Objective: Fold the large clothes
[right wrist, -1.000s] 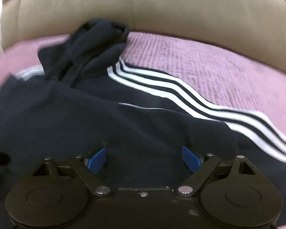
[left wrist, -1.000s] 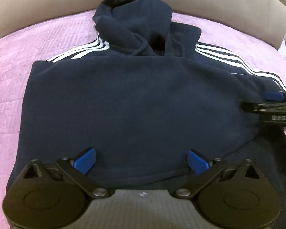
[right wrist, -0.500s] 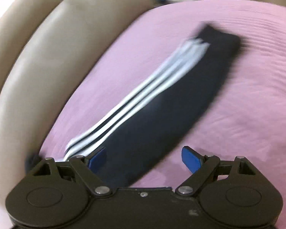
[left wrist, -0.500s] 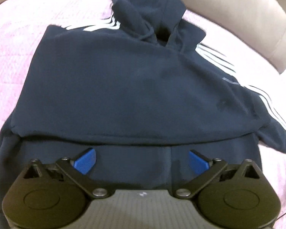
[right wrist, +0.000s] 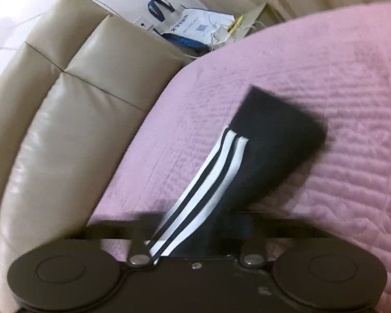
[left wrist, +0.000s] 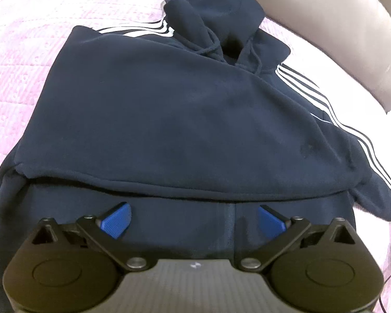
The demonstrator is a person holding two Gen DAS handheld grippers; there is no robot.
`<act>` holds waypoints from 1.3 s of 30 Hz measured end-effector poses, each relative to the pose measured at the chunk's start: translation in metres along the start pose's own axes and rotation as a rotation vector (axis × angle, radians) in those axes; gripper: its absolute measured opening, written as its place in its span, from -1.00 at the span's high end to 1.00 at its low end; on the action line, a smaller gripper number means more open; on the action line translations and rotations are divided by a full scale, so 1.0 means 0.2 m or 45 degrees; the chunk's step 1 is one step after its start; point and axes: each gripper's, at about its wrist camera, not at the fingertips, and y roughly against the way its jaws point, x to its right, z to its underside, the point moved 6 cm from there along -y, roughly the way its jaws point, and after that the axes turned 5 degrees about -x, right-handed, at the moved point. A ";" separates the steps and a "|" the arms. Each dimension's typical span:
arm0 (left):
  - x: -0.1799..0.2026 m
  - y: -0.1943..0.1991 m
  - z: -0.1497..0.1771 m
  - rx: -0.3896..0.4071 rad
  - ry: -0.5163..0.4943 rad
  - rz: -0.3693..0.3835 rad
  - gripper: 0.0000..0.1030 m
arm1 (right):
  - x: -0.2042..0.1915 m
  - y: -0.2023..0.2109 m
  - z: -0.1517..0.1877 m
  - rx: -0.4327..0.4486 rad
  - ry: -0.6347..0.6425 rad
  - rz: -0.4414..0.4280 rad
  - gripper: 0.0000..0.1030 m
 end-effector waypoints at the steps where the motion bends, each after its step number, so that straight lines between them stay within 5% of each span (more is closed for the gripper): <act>1: -0.01 0.01 0.00 0.000 0.003 0.005 -1.00 | -0.06 0.02 0.00 0.040 -0.006 -0.065 0.83; 10: -0.06 0.09 0.02 0.025 0.059 0.033 -1.00 | -1.07 0.32 0.15 0.118 0.291 -0.612 0.83; 14: -0.06 0.18 0.01 0.052 0.060 0.061 -1.00 | -1.52 0.49 0.41 0.089 0.394 -0.864 0.83; 20: -0.11 0.35 0.00 0.137 0.026 0.076 -1.00 | -1.95 0.59 0.97 -0.062 0.538 -1.078 0.83; 27: -0.26 0.45 -0.01 0.197 0.040 0.073 -1.00 | -2.11 0.45 1.71 -0.317 0.793 -1.069 0.83; 32: -0.43 0.46 0.00 0.213 0.095 0.059 -1.00 | -1.99 0.20 2.22 -0.540 0.952 -0.897 0.83; 39: -0.60 0.38 0.06 0.248 0.142 0.103 -1.00 | -1.74 -0.05 2.61 -0.772 1.136 -0.688 0.72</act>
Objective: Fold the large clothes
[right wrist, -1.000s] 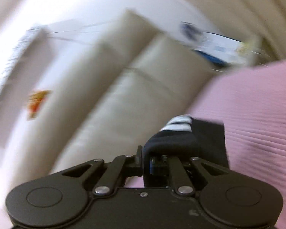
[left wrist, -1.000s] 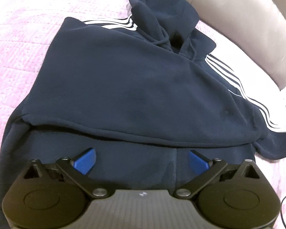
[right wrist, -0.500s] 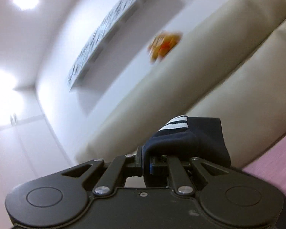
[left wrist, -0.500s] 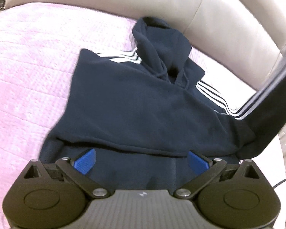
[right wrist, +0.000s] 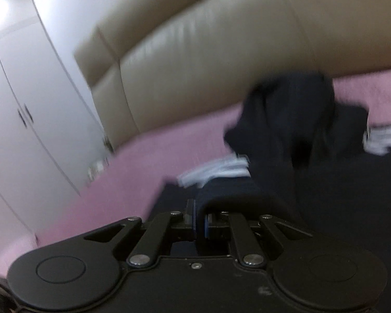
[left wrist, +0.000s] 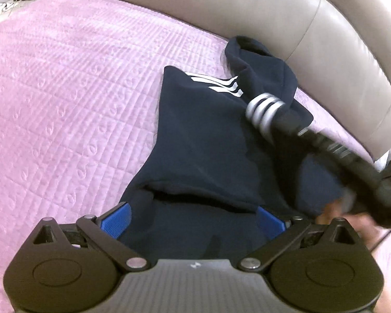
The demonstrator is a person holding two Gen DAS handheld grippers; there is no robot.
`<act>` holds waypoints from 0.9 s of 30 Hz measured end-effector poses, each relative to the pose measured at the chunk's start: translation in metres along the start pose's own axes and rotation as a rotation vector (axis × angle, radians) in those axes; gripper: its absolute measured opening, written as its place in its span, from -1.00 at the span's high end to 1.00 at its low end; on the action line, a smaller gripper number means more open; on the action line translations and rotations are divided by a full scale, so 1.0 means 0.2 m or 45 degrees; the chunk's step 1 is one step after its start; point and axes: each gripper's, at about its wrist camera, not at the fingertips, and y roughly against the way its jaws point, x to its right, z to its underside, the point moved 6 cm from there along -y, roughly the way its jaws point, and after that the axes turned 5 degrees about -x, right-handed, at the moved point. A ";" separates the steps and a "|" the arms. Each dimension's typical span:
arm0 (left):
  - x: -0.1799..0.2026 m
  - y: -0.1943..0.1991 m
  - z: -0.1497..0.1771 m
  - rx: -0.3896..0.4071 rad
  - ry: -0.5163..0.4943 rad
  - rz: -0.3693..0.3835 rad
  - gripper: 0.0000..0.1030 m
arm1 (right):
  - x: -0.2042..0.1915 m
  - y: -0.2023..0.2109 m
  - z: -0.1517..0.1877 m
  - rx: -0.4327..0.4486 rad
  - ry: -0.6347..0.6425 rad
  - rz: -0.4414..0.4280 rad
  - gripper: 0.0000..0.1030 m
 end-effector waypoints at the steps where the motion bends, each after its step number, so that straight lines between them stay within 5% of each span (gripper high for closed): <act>1: -0.01 -0.01 0.01 0.001 0.006 0.011 -1.00 | 0.01 -0.02 0.03 -0.039 -0.035 -0.016 0.28; 2: -0.03 -0.03 0.03 -0.006 0.006 0.021 -1.00 | 0.03 -0.02 0.05 -0.059 -0.091 -0.030 -0.16; 5: -0.05 -0.07 0.05 -0.022 -0.008 0.033 -1.00 | 0.09 0.04 0.06 0.031 -0.311 -0.107 -0.56; 7: -0.07 -0.08 0.05 -0.023 -0.013 0.038 -1.00 | 0.14 0.03 0.02 0.080 -0.489 -0.130 -0.57; 8: -0.06 -0.09 0.06 -0.026 -0.013 0.038 -1.00 | 0.16 0.02 0.00 0.086 -0.551 -0.157 -0.37; 9: -0.06 -0.09 0.06 -0.030 -0.013 0.039 -1.00 | 0.15 0.02 -0.02 0.109 -0.563 -0.164 0.05; 10: -0.06 -0.09 0.06 -0.034 -0.014 0.040 -1.00 | 0.11 0.04 -0.06 0.142 -0.535 -0.153 0.68; 14: -0.05 -0.07 0.06 -0.028 -0.028 0.045 -1.00 | -0.22 0.13 -0.16 0.259 -0.236 -0.260 0.67; 15: -0.05 -0.07 0.06 -0.029 -0.029 0.045 -1.00 | -0.30 0.11 -0.16 0.212 -0.151 -0.238 0.60; 16: -0.04 -0.07 0.06 -0.030 -0.031 0.046 -1.00 | -0.35 0.07 -0.14 0.161 -0.100 -0.213 0.30; 17: -0.04 -0.07 0.07 -0.031 -0.032 0.044 -1.00 | -0.40 0.03 -0.11 0.070 -0.047 -0.209 -0.45; 18: -0.04 -0.07 0.07 -0.034 -0.035 0.039 -1.00 | -0.43 0.00 -0.09 -0.026 -0.006 -0.222 -0.72; 20: -0.02 -0.08 0.07 -0.040 -0.053 0.031 -1.00 | -0.45 0.05 -0.09 -0.098 0.062 -0.235 -0.71; 23: 0.01 -0.08 0.08 -0.044 -0.087 0.029 -1.00 | -0.34 0.27 -0.18 -0.021 0.097 -0.132 -0.76; 27: 0.17 -0.08 0.08 -0.089 -0.141 0.125 -1.00 | 0.10 0.59 -0.36 0.012 0.034 0.151 -0.87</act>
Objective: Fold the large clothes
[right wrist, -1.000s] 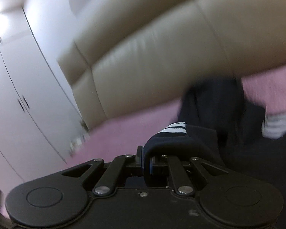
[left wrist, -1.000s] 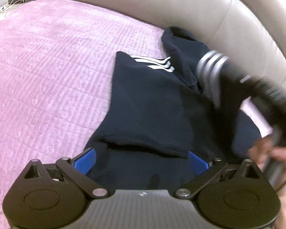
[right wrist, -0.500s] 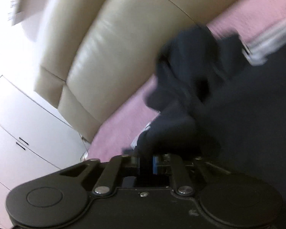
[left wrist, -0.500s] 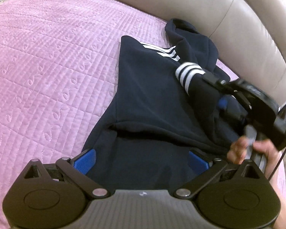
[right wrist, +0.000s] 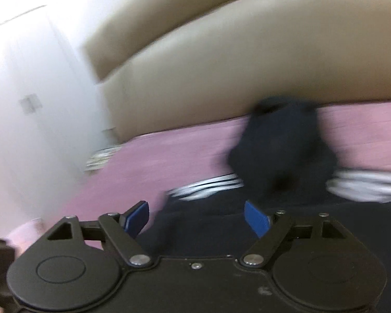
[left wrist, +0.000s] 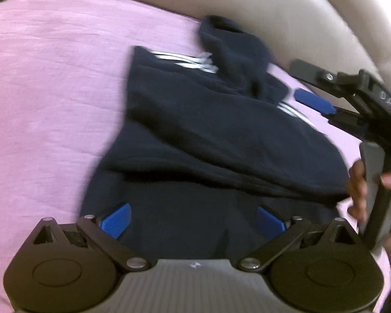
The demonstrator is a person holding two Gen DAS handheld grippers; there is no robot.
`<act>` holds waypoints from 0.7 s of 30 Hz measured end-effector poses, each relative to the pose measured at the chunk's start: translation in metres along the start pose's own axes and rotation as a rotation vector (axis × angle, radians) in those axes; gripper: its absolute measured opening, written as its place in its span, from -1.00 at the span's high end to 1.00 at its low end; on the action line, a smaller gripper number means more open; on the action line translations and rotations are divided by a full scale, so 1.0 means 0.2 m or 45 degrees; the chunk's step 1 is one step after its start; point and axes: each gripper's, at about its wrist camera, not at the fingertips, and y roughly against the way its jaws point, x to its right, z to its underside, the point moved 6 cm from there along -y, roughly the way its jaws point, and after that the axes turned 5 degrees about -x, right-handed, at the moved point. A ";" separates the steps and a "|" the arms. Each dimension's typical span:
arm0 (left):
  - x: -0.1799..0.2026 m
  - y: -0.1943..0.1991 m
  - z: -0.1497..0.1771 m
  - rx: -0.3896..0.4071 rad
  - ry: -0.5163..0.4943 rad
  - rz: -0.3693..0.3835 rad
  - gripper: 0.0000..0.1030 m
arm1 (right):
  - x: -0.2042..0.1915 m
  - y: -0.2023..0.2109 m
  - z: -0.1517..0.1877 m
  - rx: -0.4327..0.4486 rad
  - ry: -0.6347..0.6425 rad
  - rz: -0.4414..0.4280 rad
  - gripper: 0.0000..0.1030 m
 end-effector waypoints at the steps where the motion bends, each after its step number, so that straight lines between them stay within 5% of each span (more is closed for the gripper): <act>1: 0.07 -0.01 -0.01 -0.012 -0.023 0.045 -1.00 | 0.14 0.05 -0.03 -0.014 -0.025 0.080 -0.87; 6: 0.53 -0.14 -0.09 -0.013 -0.216 0.187 -1.00 | 0.77 0.21 0.08 -0.196 -0.187 0.443 -0.88; 12: 1.11 -0.52 -0.24 -0.054 -0.322 0.221 -1.00 | 0.95 0.19 0.29 -0.320 -0.108 0.398 -0.88; 15: 1.29 -0.75 -0.23 -0.118 -0.452 0.078 -0.99 | 1.00 0.11 0.29 -0.338 0.026 0.438 -1.00; 18: 1.34 -0.97 -0.15 -0.263 -0.520 -0.075 -0.90 | 1.09 0.14 0.27 -0.309 -0.054 0.421 -1.00; 21: 1.38 -1.01 -0.07 -0.206 -0.617 -0.143 -1.00 | 1.13 0.16 0.25 -0.263 -0.092 0.488 -1.00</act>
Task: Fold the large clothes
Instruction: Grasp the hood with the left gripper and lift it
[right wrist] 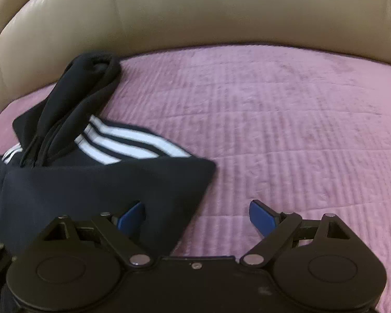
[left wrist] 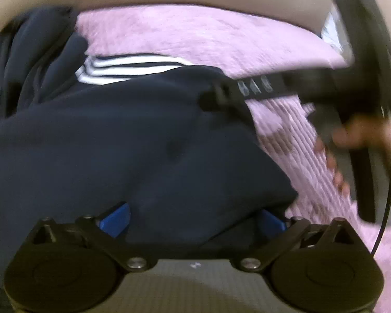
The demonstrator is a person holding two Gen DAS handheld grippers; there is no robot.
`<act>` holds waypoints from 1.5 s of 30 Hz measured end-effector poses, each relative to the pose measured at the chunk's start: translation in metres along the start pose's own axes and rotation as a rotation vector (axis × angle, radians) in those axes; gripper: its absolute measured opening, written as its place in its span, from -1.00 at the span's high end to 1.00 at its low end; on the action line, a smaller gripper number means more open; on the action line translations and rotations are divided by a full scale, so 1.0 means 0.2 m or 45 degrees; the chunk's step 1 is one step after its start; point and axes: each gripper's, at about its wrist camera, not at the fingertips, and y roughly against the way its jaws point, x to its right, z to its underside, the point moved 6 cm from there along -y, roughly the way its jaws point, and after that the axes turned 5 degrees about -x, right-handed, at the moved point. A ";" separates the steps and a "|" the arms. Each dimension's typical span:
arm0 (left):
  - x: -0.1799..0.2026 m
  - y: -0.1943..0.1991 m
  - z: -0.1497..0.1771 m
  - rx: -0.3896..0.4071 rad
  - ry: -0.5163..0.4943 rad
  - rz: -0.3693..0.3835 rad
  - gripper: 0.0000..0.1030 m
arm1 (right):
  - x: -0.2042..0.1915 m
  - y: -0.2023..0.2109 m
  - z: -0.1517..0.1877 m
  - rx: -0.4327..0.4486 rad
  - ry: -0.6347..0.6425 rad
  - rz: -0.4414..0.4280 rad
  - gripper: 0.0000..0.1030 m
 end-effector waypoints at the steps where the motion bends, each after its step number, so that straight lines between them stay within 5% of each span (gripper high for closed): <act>1: 0.03 0.00 0.02 0.003 -0.052 -0.032 -1.00 | 0.00 0.05 0.00 0.018 -0.024 0.008 -0.99; 5: 0.07 0.06 0.11 0.013 -0.108 0.003 -1.00 | -0.11 0.20 0.11 0.005 0.052 -0.207 -0.99; 8: -0.03 0.19 0.17 0.027 0.008 0.125 -1.00 | -0.15 0.15 0.30 -0.181 0.236 -0.079 -1.00; 11: -0.16 0.30 0.18 0.048 0.128 0.199 -1.00 | -0.07 0.17 0.36 -0.168 0.163 -0.077 -1.00; 15: -0.33 0.40 0.20 0.062 0.188 0.086 -1.00 | -0.14 0.31 0.31 -0.113 0.207 0.049 -0.99; 18: -0.48 0.43 0.20 0.090 0.266 0.042 -1.00 | -0.26 0.37 0.31 -0.071 0.286 -0.059 -0.99; 21: -0.63 0.42 0.17 0.134 0.374 0.037 -1.00 | -0.28 0.16 0.43 -0.305 0.493 0.162 -1.00; 24: -0.75 0.38 0.16 0.100 0.440 -0.038 -1.00 | -0.23 0.16 0.41 -0.343 0.337 0.118 -1.00; 29: -0.92 0.42 0.10 0.149 0.483 0.039 -1.00 | -0.39 0.39 0.21 -0.109 0.340 0.098 -0.99; 33: -1.08 0.51 -0.08 0.241 0.546 0.128 -1.00 | -0.67 0.31 0.11 -0.067 0.490 -0.033 -1.00; 37: -1.31 0.56 -0.34 0.364 0.567 0.078 -1.00 | -1.02 0.08 0.09 -0.086 0.663 -0.159 -0.99; 39: -1.41 0.57 -0.49 0.419 0.543 0.016 -1.00 | -1.15 -0.01 0.09 -0.098 0.734 -0.149 -0.99; 42: -1.58 0.47 -0.74 0.433 0.511 -0.065 -1.00 | -1.23 -0.22 0.09 -0.203 0.740 0.038 -1.00; 45: -1.74 0.28 -0.94 0.359 0.565 -0.072 -1.00 | -1.21 -0.30 0.05 -0.312 0.622 -0.026 -1.00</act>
